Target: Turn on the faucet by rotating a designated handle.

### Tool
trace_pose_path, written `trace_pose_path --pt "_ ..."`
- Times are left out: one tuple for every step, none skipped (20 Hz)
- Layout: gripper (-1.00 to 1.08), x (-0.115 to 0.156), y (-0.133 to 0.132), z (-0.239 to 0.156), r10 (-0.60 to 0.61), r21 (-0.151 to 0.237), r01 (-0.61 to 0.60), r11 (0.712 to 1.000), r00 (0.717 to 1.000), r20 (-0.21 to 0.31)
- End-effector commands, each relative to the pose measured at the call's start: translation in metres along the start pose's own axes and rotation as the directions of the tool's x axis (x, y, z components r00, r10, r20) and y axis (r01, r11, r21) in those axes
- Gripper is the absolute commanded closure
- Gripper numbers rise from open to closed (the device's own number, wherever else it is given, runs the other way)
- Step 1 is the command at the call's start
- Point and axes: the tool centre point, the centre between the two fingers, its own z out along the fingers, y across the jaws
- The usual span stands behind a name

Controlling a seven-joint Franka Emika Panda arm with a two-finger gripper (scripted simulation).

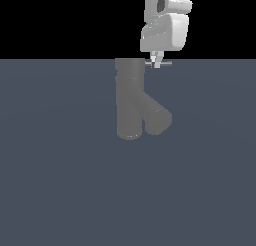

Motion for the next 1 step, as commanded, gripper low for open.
trace_pose_path --pt "1.08 0.0444 0.0109 -0.0010 0.067 0.009 -0.066 0.998 0.998 -0.017"
